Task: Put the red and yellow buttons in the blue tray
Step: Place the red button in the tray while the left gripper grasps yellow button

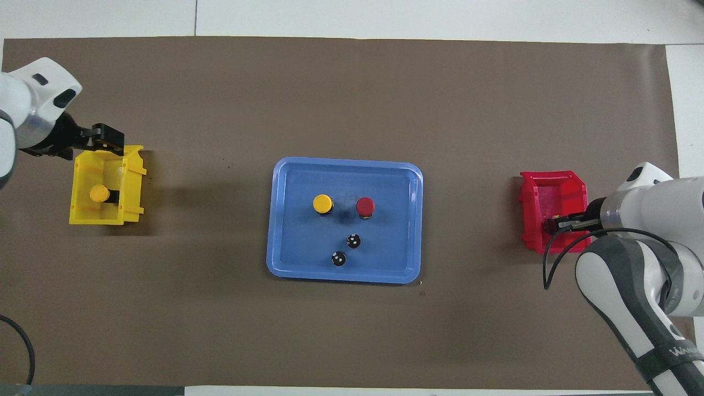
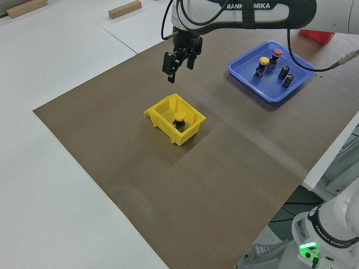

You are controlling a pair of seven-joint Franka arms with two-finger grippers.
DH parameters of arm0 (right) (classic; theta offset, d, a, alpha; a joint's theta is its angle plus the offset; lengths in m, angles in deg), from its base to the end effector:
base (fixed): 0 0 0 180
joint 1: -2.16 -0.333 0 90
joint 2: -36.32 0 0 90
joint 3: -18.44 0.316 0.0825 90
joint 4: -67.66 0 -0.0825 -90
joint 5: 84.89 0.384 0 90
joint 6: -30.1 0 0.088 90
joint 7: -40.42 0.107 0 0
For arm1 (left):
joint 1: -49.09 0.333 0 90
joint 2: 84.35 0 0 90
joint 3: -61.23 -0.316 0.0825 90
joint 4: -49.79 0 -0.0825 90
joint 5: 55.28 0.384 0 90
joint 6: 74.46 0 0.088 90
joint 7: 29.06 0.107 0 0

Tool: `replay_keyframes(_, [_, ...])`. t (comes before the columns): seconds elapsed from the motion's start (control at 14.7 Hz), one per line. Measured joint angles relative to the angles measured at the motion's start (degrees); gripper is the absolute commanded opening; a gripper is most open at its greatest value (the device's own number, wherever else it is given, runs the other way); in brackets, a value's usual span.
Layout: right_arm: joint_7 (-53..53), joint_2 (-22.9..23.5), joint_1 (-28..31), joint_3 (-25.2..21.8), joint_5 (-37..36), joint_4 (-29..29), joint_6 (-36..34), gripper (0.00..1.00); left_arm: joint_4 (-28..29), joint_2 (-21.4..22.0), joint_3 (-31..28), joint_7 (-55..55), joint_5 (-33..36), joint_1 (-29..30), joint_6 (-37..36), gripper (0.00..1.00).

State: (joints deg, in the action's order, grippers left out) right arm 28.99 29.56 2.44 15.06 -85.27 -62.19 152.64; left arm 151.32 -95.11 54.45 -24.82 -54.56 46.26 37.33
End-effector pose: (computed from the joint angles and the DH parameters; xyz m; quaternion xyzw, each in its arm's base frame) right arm 0.4974 -0.0324 0.4080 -0.9976 -0.0698 0.0048 0.0013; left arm 0.6123 0.0392 0.4517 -0.9998 0.0059 0.0049 0.0165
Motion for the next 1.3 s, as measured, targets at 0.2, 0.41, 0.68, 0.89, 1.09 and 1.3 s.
replay_keyframes(0.2, [1.0,2.4,-2.3,0.2,0.2,14.4,-12.5,0.18,4.1,0.0,0.1,3.2,-1.1,2.8,4.1,0.82])
replay_keyframes(0.41, [13.6,7.5,-10.5,0.4,0.5,24.5,-16.0,0.16,5.9,0.2,0.8,3.5,-3.1,2.8,4.2,0.68])
replay_keyframes(0.68, [34.3,15.0,-24.1,0.9,0.6,29.8,-12.0,0.16,8.2,1.1,1.2,4.0,-3.3,2.7,4.2,0.67])
replay_keyframes(0.89, [39.3,18.8,-27.9,0.9,0.6,29.7,-7.6,0.17,10.8,2.3,1.3,4.1,-3.3,2.7,4.9,0.67])
replay_keyframes(1.09, [41.3,19.9,-29.0,0.8,0.7,27.4,-4.6,0.18,14.6,3.7,1.2,4.3,-3.3,2.7,8.7,0.67])
replay_keyframes(1.3, [43.1,20.0,-30.9,0.8,0.7,23.4,-1.1,0.19,17.0,4.5,1.1,4.3,-3.3,2.7,11.4,0.67])
